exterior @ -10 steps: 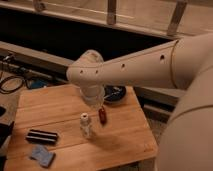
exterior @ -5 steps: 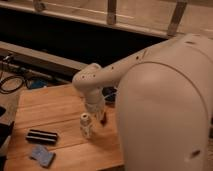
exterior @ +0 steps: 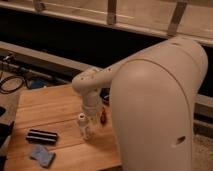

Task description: Knock the bottle over

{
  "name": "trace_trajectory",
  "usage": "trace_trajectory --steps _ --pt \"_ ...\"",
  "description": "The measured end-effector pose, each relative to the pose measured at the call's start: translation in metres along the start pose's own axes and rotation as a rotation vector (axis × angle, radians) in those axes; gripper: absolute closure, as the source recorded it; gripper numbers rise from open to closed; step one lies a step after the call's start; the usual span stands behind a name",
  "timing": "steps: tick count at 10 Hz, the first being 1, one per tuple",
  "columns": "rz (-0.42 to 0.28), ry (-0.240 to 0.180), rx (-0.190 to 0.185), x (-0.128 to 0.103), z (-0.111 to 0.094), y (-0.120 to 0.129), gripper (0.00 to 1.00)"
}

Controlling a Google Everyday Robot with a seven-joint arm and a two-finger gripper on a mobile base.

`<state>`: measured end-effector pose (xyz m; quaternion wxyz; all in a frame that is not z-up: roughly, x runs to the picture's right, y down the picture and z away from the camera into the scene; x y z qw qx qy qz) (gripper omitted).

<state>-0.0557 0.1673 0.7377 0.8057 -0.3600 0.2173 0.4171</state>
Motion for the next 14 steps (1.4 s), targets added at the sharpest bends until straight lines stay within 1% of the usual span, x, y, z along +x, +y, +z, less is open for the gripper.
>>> trace_trajectory --steps 1,2,4,5,6,7,8,9,10,11,12,13,14 --pt "-0.011 -0.005 -0.018 0.0 -0.002 0.004 0.98" --pt "-0.039 -0.038 -0.069 -0.003 -0.008 0.016 0.98" --pt "-0.103 -0.121 -0.185 -0.019 -0.024 0.045 0.98" --pt "-0.154 -0.167 -0.232 -0.031 -0.037 0.067 0.98" --pt "-0.208 -0.205 -0.26 -0.039 -0.053 0.086 0.98" --pt "-0.27 -0.242 -0.275 -0.046 -0.073 0.106 0.98" --pt "-0.313 -0.247 -0.273 -0.048 -0.084 0.118 0.98" --pt "-0.325 -0.238 -0.265 -0.05 -0.09 0.126 0.98" --pt "-0.313 -0.236 -0.266 -0.051 -0.091 0.126 0.98" --pt "-0.293 -0.239 -0.267 -0.051 -0.088 0.118 0.98" --pt "-0.297 -0.247 -0.265 -0.053 -0.085 0.114 0.98" --pt "-0.309 -0.25 -0.264 -0.055 -0.084 0.115 0.98" --pt "-0.321 -0.253 -0.262 -0.057 -0.088 0.121 0.98"
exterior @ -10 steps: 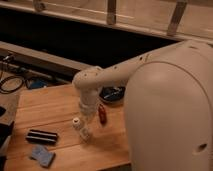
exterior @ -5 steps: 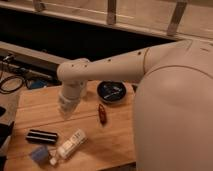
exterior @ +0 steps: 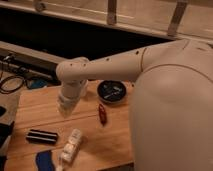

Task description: Knock the bottle over

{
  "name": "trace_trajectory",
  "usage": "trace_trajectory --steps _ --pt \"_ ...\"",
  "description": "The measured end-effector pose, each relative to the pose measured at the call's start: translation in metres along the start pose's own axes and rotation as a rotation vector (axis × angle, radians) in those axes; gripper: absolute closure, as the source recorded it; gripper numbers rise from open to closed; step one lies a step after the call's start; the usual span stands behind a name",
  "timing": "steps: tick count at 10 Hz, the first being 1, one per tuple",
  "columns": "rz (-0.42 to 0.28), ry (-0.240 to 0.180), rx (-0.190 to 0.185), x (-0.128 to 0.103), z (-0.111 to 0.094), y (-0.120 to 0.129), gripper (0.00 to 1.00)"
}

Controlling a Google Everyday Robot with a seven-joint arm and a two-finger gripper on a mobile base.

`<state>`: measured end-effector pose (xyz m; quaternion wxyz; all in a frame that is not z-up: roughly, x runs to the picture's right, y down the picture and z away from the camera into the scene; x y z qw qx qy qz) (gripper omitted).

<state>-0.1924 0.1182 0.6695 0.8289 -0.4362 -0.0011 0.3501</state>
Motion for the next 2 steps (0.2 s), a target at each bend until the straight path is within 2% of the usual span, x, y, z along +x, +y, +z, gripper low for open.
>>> trace_trajectory --steps 2 --pt "0.0 0.006 0.002 -0.0005 -0.0077 0.0041 0.98"
